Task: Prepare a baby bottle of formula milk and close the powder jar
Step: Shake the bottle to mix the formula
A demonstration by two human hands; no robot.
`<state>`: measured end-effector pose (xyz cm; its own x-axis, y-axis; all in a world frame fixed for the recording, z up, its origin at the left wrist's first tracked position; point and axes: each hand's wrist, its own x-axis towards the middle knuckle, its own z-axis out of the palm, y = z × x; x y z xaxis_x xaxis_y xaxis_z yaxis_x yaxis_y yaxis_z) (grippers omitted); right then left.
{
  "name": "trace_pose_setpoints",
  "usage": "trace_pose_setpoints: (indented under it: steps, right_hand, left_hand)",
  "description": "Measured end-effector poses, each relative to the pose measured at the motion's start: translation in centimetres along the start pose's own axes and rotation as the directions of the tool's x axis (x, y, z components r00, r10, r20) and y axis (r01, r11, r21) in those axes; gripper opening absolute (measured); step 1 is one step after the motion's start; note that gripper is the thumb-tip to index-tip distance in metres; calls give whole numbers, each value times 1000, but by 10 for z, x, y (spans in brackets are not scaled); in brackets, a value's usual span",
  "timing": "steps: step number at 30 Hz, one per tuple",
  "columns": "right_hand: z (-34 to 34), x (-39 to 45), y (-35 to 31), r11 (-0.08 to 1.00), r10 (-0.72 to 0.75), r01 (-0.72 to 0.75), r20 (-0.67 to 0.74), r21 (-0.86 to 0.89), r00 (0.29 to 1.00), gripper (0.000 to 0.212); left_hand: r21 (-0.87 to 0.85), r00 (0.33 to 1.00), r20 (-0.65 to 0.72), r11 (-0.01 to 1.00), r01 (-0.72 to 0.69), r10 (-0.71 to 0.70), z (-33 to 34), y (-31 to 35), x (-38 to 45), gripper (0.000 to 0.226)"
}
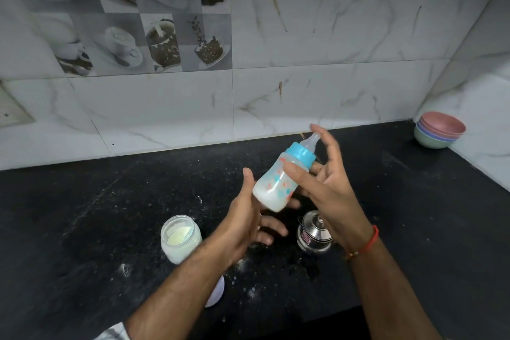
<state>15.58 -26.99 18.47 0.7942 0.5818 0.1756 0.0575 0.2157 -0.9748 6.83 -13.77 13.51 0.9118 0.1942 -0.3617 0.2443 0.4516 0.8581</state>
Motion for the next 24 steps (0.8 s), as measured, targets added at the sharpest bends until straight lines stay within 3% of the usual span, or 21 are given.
trace_pose_setpoints:
  steps: [3,5,7,16,21,24]
  right_hand:
    - [-2,5,2,972,-161,135,-124,-195,979,82]
    - [-7,7,2,982,-158,136,-175,-132,972,81]
    - [-10,9,3,970,-193,157,-194,-188,962,80]
    - [-7,5,12,942,-201,152,-142,-299,969,84]
    - [0,4,13,944,-177,135,-119,-300,977,85]
    - [1,6,10,961,-143,113,-102,-253,985,83]
  left_hand:
    - [135,947,-257,977,-163,194,-6,-4,6,75]
    - [183,893,-343,954,-238,289,-10,-3,8,58]
    - [226,861,-378,936,-271,340,-14,-1,8,50]
    - [260,871,-332,923,-284,362,-8,-3,2,46]
    - [274,910,-142,899,-341,389,-6,-5,-3,43]
    - [290,890,-110,871,-397,442,0,-5,-4,37]
